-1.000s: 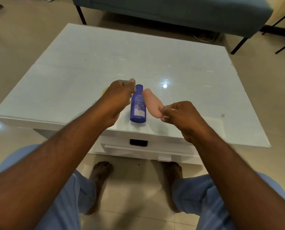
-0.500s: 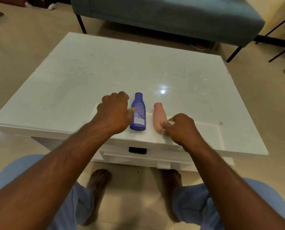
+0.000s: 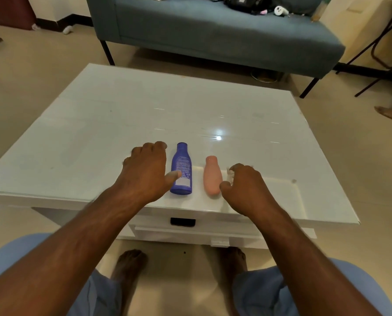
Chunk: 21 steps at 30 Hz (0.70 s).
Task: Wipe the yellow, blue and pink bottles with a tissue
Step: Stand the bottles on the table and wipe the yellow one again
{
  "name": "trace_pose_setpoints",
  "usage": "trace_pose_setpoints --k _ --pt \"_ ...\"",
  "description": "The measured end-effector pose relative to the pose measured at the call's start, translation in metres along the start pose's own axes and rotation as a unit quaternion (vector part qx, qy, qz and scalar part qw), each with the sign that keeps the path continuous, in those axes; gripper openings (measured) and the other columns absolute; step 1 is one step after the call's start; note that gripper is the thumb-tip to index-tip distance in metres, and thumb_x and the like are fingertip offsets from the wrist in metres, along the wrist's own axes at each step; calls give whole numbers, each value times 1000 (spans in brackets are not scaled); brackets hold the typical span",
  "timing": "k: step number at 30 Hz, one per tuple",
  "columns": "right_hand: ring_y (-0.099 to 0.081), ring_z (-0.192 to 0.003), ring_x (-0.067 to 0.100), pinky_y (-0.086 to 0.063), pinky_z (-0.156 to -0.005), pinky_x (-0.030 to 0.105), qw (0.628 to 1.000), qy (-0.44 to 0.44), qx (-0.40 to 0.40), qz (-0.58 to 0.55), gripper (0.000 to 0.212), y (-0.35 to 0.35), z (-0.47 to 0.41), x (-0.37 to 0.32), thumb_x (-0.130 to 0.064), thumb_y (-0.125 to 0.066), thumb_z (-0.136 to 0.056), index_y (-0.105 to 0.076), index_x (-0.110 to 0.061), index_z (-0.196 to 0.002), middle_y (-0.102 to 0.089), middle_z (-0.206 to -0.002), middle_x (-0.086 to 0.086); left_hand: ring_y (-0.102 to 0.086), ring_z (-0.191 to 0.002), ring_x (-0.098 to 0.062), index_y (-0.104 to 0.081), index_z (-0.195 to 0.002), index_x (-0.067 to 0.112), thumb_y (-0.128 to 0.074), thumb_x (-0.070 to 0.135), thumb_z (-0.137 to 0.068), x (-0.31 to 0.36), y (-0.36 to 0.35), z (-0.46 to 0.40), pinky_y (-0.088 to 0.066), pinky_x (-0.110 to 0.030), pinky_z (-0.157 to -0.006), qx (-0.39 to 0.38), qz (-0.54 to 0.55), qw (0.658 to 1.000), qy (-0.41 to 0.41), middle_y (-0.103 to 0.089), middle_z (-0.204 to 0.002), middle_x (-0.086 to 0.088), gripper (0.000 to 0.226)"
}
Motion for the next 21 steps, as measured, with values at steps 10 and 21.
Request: trace_pose_setpoints --k 10,21 --pt "-66 -119 28 -52 -104 36 998 28 -26 41 39 0 2 -7 -19 -63 -104 -60 -10 -142 -65 -138 12 -56 -117 -30 -42 -137 13 -59 50 -91 -44 16 -11 -48 -41 -95 -2 23 996 89 -55 -134 -12 62" --pt "-65 -105 32 -43 -85 31 995 86 47 -29 37 0 2 -3 -6 -59 -98 -66 -11 -135 -68 -127 15 -55 -121 -31 -30 -143 10 -74 31 -84 -50 -6 -19 -48 -38 -96 -48 4 990 134 -48 -137 -15 76"
Point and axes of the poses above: each hand's wrist, its own z-axis away from the middle knuckle, its own y-axis out of the back of the hand, x = y × z, the point moved 3 cm from there along -z, towards the middle knuckle
